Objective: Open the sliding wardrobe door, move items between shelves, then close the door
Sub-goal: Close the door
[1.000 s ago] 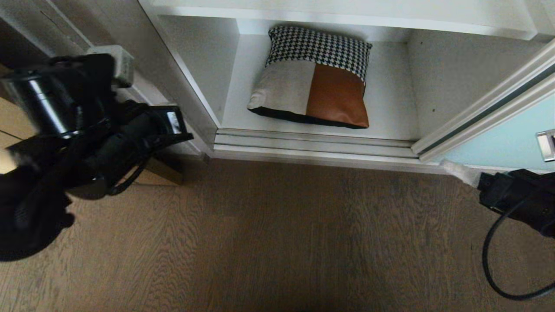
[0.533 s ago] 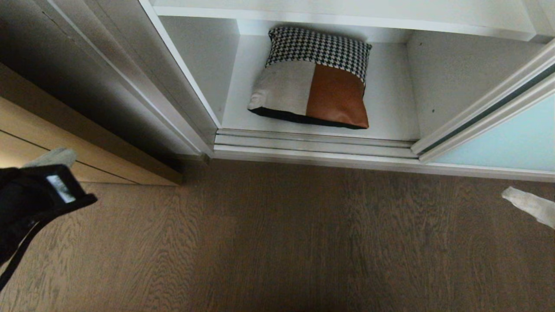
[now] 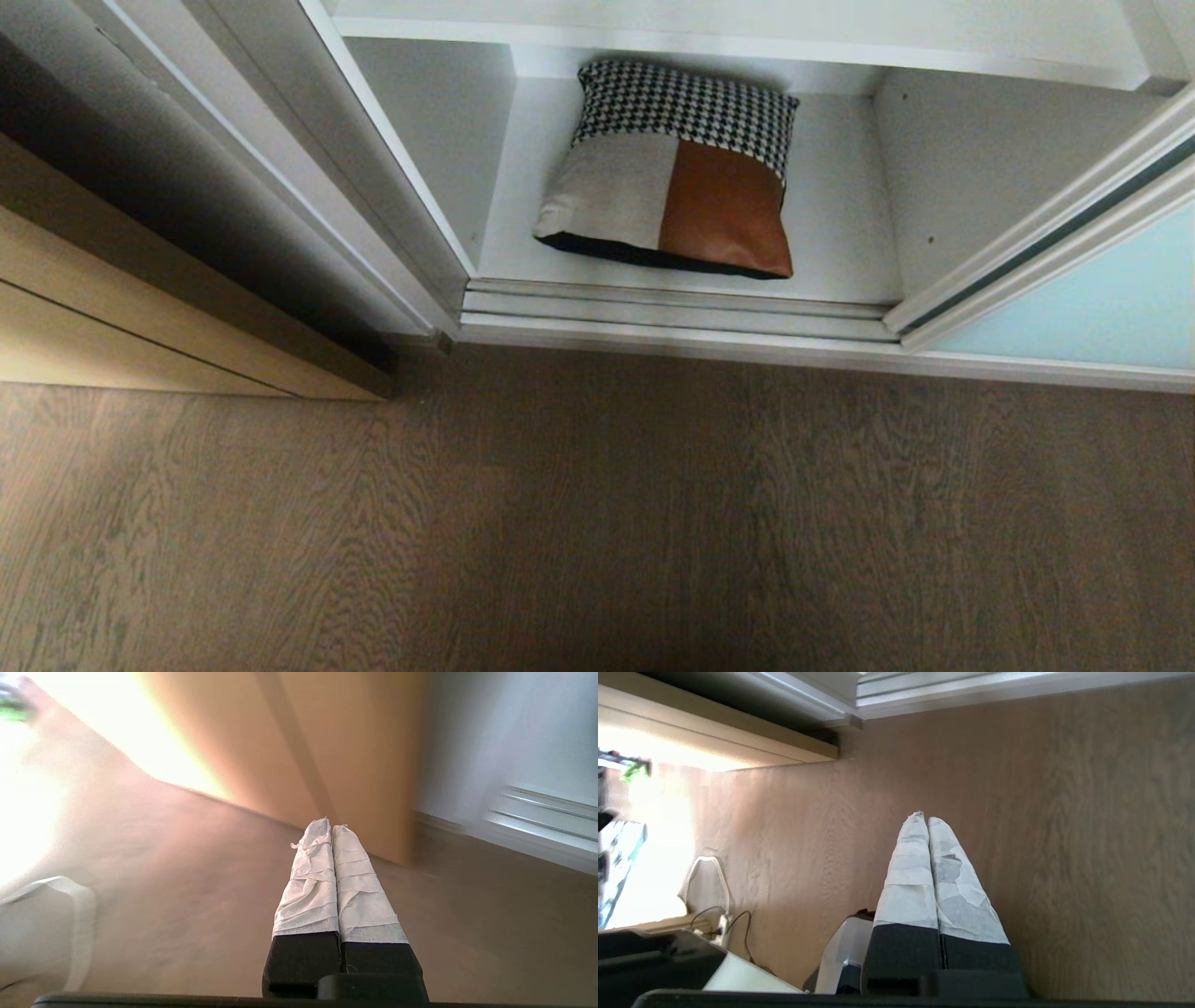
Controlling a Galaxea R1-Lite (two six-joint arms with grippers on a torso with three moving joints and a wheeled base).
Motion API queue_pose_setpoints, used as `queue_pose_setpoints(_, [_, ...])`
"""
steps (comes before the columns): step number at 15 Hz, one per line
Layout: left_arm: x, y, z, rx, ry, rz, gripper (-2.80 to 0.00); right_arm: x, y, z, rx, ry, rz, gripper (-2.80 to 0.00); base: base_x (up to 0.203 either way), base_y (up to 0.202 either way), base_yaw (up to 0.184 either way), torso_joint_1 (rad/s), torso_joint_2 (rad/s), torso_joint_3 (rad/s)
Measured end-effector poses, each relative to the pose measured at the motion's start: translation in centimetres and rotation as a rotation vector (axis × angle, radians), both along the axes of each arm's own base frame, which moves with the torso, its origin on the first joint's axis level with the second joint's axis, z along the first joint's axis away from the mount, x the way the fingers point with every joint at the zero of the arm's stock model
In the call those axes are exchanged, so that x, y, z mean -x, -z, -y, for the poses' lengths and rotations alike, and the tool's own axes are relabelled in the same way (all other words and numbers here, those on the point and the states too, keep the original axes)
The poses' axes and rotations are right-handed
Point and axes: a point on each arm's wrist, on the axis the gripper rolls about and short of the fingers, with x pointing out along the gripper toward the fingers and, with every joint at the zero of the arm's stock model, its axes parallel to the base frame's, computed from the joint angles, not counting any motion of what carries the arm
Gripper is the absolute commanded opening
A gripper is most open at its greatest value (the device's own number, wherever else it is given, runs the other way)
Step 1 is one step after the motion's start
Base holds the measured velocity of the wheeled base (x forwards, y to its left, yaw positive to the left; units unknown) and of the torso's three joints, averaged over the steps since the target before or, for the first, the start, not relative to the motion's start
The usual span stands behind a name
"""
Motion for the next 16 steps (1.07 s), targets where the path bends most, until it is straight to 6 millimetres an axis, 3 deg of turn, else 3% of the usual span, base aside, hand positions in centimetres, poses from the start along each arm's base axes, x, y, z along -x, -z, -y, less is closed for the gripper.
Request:
queue_pose_setpoints(3, [2.4, 1.9, -0.1, -0.023, -0.044, 0.006, -2.80, 1.2, 0.5, -0.3, 0.007, 0.012, 0.042, -2.80, 0.000, 0.000, 0.000, 0.000, 0.00, 0.000])
queue_pose_setpoints(8, [5.0, 3.2, 1.1, 0.007, 0.313, -0.165, -2.80, 1.5, 0.9, -0.4, -0.016, 0.003, 0.045, -2.80, 0.000, 0.000, 0.000, 0.000, 0.00, 0.000])
queue_pose_setpoints(10, [5.2, 5.8, 1.2, 0.058, 0.367, -0.300, -2.80, 1.6, 0.8, -0.4, -0.018, 0.003, 0.051, -2.80, 0.000, 0.000, 0.000, 0.000, 0.00, 0.000])
queue_pose_setpoints(12, [5.1, 8.3, 1.2, 0.004, 0.352, -0.362, -2.80, 1.6, 0.7, -0.4, -0.018, 0.005, 0.053, -2.80, 0.000, 0.000, 0.000, 0.000, 0.00, 0.000])
queue_pose_setpoints(14, [5.1, 9.7, 1.2, -0.067, 0.354, -0.433, -2.80, 1.6, 0.7, -0.4, -0.017, 0.005, 0.056, -2.80, 0.000, 0.000, 0.000, 0.000, 0.00, 0.000])
queue_pose_setpoints(16, [5.3, 11.0, 1.3, -0.017, 0.391, -0.519, -2.80, 1.6, 0.7, -0.4, -0.024, 0.006, 0.053, -2.80, 0.000, 0.000, 0.000, 0.000, 0.00, 0.000])
